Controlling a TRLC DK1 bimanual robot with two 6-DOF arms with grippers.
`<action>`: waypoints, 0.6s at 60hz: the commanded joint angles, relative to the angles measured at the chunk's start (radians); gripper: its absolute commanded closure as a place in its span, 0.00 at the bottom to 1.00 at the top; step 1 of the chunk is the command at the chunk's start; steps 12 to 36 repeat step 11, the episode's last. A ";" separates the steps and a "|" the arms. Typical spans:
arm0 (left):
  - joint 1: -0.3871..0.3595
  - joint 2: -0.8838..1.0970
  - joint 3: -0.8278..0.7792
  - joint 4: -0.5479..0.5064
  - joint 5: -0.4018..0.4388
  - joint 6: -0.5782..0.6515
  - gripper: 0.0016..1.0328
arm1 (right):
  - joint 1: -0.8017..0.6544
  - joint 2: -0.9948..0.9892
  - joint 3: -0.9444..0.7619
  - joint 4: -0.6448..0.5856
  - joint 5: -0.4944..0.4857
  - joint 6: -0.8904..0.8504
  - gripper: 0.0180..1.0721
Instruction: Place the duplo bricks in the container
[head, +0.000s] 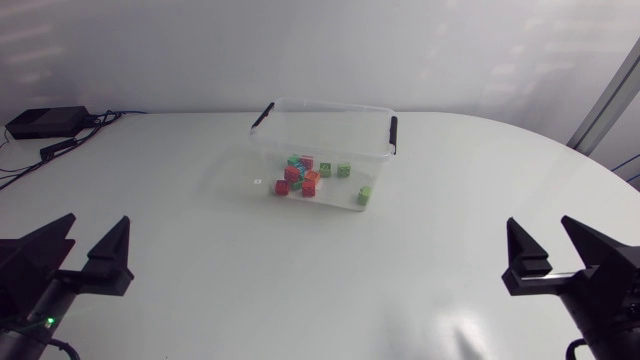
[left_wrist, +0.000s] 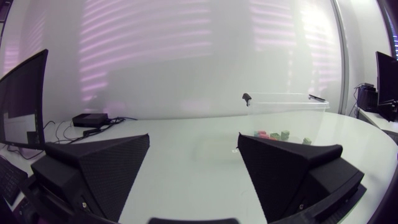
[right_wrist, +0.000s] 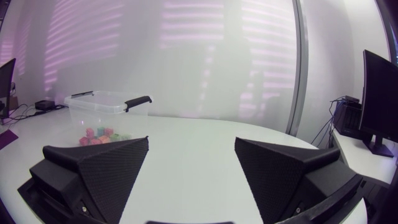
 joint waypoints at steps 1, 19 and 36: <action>0.007 -0.031 -0.040 -0.001 0.010 -0.051 0.04 | -0.012 -0.014 -0.036 0.020 -0.014 0.031 0.05; 0.007 -0.031 -0.040 -0.001 0.010 -0.051 0.04 | -0.012 -0.014 -0.036 0.020 -0.014 0.031 0.05; 0.007 -0.031 -0.040 -0.001 0.010 -0.051 0.04 | -0.012 -0.014 -0.036 0.020 -0.014 0.031 0.05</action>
